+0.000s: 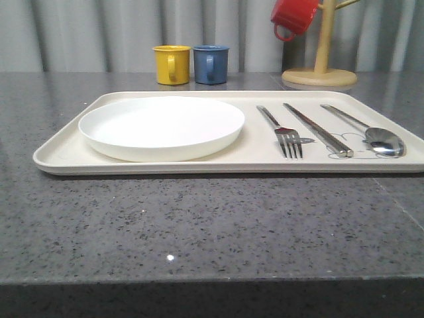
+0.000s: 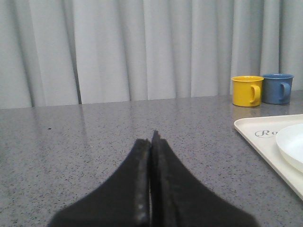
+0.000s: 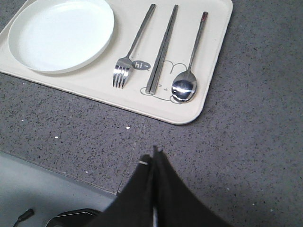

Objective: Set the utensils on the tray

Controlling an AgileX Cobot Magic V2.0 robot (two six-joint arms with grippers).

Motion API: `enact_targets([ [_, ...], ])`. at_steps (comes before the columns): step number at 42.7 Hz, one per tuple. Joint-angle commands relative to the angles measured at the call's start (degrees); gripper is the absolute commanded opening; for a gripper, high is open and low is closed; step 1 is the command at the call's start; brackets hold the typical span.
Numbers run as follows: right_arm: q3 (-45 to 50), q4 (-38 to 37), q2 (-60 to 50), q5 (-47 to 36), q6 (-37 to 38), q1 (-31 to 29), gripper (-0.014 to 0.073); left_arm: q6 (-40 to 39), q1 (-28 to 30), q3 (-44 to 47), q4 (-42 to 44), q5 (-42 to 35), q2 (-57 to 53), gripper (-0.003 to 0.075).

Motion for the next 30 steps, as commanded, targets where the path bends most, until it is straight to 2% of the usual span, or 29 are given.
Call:
enact_targets([
  [1,-1.0,0.6,0.0,-3.5,0.0,-0.1,-0.0066,-0.2,-0.2,0.2,-0.5,-4.1,-1.3,-0.0020],
  [6,3.2,-1.7,-3.9,-8.9,-0.3,-1.2,-0.0066,-0.2,-0.2,0.2,-0.5,-4.1,-1.2,-0.0020],
  [17,23.3,-6.0,-17.1,-35.1,-0.4,-7.6,-0.0066,-0.2,-0.2,0.2,-0.5,-4.1,-1.2,-0.0020],
  [30,46.3,-6.0,-32.7,-51.5,-0.4,-11.6,-0.0066,-0.2,-0.2,0.2,-0.5,-4.1,-1.2,-0.0020],
])
